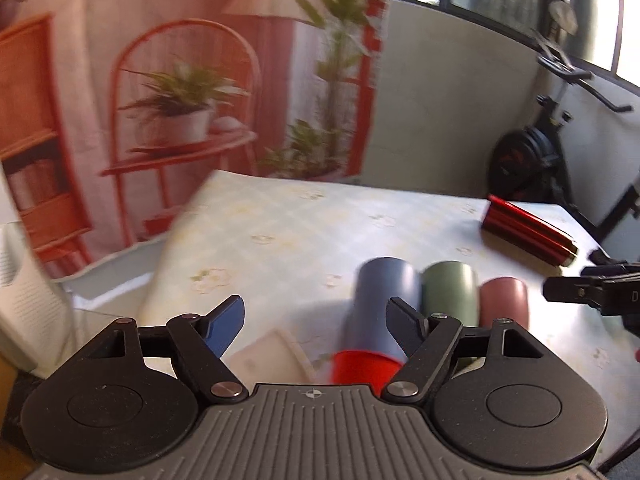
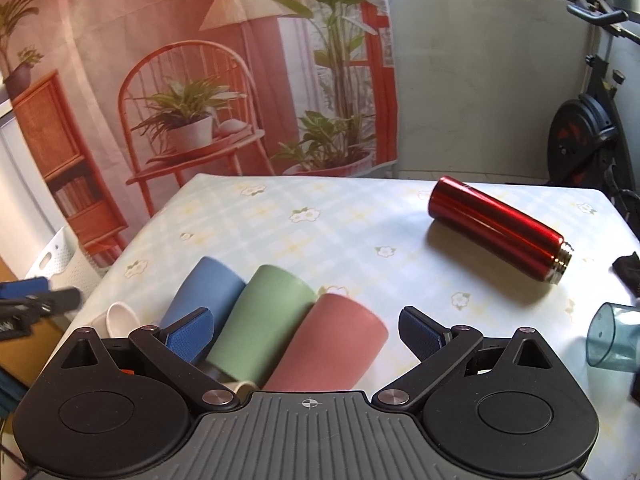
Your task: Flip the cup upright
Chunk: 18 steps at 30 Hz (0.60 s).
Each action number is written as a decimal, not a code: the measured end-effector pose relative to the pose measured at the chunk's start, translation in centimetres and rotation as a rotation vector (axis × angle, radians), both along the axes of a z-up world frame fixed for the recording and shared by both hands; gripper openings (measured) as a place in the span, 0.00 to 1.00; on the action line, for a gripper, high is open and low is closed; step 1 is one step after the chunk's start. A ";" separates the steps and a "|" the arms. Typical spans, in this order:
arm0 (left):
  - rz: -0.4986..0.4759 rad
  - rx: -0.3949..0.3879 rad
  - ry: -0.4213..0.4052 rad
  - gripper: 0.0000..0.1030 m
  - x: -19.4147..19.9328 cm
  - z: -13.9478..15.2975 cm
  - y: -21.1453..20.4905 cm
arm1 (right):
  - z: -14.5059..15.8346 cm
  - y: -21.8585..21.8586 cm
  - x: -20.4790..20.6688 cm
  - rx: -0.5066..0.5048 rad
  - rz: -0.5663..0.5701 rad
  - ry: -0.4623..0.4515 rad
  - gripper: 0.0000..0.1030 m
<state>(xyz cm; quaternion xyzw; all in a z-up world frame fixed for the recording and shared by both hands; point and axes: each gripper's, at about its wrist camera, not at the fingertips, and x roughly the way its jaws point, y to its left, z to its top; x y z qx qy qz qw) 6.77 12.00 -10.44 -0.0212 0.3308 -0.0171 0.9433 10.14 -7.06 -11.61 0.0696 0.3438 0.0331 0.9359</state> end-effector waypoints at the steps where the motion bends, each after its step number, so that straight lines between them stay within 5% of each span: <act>1: -0.026 -0.013 0.012 0.77 1.0 -0.6 -0.3 | 0.0 -0.3 0.1 0.001 -0.011 -0.003 0.95; 9: -0.139 -0.057 0.155 0.75 7.9 -5.4 -3.0 | -0.1 -3.9 -0.3 0.034 -0.090 -0.012 0.95; 18: -0.175 -0.037 0.271 0.74 10.5 -8.3 -4.3 | -0.6 -6.0 -0.9 0.069 -0.124 -0.014 0.95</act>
